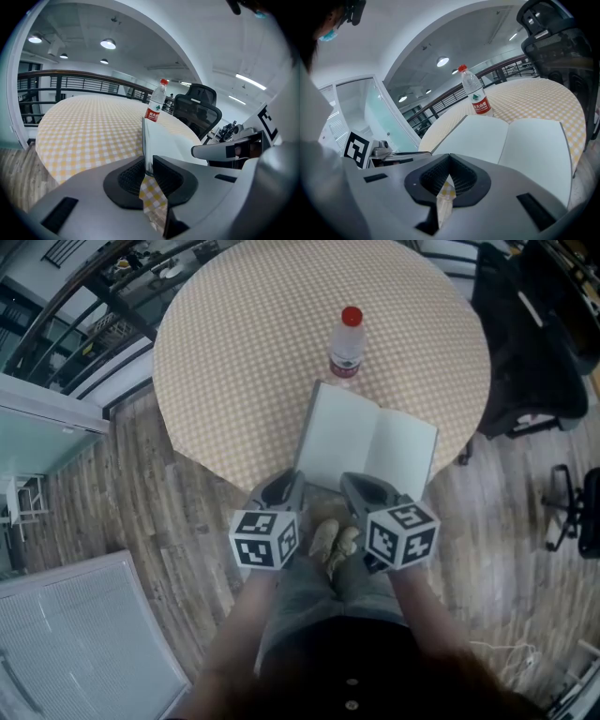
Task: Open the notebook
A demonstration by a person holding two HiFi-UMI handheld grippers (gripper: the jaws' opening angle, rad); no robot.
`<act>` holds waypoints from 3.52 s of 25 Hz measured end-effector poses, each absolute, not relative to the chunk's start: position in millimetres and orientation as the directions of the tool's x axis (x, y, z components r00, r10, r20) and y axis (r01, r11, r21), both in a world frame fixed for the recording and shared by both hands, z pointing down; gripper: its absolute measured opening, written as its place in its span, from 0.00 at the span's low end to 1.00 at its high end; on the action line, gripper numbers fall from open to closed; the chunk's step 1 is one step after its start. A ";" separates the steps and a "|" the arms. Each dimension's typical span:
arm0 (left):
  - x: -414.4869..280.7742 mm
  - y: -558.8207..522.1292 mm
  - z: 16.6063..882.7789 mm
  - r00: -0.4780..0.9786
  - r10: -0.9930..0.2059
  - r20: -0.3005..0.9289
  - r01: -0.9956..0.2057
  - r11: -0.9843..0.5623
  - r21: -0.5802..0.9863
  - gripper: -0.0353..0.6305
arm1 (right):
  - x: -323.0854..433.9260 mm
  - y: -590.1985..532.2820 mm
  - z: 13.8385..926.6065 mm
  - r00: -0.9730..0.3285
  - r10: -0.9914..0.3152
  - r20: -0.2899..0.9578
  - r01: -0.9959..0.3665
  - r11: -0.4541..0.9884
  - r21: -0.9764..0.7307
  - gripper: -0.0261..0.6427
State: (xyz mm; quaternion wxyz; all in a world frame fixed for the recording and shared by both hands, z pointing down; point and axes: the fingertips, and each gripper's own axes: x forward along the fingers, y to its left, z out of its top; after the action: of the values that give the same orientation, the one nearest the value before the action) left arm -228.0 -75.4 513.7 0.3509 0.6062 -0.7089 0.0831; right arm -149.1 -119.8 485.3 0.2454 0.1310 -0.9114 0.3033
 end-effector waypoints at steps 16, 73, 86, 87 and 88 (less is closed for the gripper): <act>-243.4 -71.8 545.4 -0.046 -0.762 0.646 -0.910 0.299 0.288 0.15 | -175.4 -102.3 506.0 -0.822 -0.012 0.569 -0.340 0.812 -0.474 0.06; -151.3 -126.9 374.6 0.211 -0.906 0.368 -0.956 -0.111 0.273 0.07 | -120.0 -150.4 368.3 -0.913 -0.231 0.338 -0.363 0.838 -0.407 0.06; -109.2 -137.4 369.5 0.306 -0.894 0.328 -0.932 -0.210 0.296 0.07 | -69.0 -152.1 355.7 -0.893 -0.329 0.308 -0.432 0.819 -0.377 0.06; -106.9 -138.5 370.4 0.310 -0.892 0.329 -0.931 -0.215 0.296 0.07 | -66.7 -152.2 356.9 -0.889 -0.334 0.312 -0.438 0.819 -0.371 0.06; -104.5 -139.5 371.8 0.314 -0.889 0.332 -0.930 -0.218 0.297 0.07 | -64.5 -151.8 358.2 -0.886 -0.338 0.317 -0.443 0.819 -0.364 0.06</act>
State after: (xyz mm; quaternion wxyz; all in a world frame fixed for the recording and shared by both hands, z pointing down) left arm -104.5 -139.5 371.8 0.2241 0.7791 -0.5837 0.0450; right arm -64.5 -151.8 358.2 0.1198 0.2064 -0.9462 0.2184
